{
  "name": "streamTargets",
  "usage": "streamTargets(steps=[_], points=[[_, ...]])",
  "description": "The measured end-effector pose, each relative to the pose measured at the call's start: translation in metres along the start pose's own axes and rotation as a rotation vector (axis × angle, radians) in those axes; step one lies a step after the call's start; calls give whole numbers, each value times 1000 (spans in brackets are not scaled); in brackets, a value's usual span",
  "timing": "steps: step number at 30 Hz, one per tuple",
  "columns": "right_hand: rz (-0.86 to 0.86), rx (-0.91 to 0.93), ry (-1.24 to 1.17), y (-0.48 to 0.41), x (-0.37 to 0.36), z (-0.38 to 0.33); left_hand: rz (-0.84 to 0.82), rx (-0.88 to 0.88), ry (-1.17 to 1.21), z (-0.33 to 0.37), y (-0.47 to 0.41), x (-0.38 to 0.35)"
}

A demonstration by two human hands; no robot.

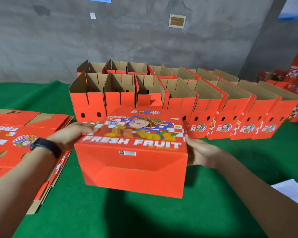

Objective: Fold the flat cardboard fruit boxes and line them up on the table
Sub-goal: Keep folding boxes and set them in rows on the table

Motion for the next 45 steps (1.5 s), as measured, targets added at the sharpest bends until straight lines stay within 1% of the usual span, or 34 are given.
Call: streamTargets(steps=[2,5,7,9,11,12,14,16,20,21,23,26,28,29,31,34,36,37,39,42,45], points=[[-46,1,140,6,4,10,-52,18,-15,-13,-5,-7],[-142,42,220,13,2,25,-104,34,38,-31,-13,-14],[-133,148,233,16,-5,32,-43,20,-36,-42,-22,-15],[-72,255,235,14,-12,40,86,-36,-183,-48,-30,-19],[6,300,359,12,-19,48,200,-55,-240,-51,-34,-28],[58,309,429,12,-20,51,226,-46,-226,-52,-37,-35],[117,339,535,12,-19,60,194,-25,-145,-51,-39,-52],[135,369,631,11,-17,70,129,24,-35,-52,-42,-69],[171,357,711,9,-12,92,-33,110,143,-58,-41,-96],[185,358,748,8,-11,95,-44,110,191,-58,-40,-100],[196,369,801,6,-11,98,-2,96,249,-53,-39,-101],[240,360,755,4,-8,95,6,106,275,-34,-38,-111],[279,357,672,2,-6,93,-19,114,330,-20,-32,-120],[285,369,611,0,-7,93,-19,92,337,-11,-28,-124],[281,399,509,-3,-9,92,11,66,342,-1,-26,-130],[277,393,434,-5,-9,88,54,98,355,3,-28,-144],[276,377,410,-3,-7,85,133,77,354,5,-27,-150],[281,380,407,-1,-5,82,158,68,357,7,-27,-154],[320,404,427,7,6,73,154,45,354,12,-25,-168],[454,456,517,25,43,56,86,30,330,22,-19,-199],[520,445,617,47,92,44,10,29,319,30,-17,-244]])
Point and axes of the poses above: each hand's wrist, its own y-axis away from the middle knuckle, its own x-axis out of the back of the hand, z = x × y, the point moved 7 cm from there along -y, towards the middle knuckle, and after that the axes turned 14 degrees about x, right-handed, at the moved point
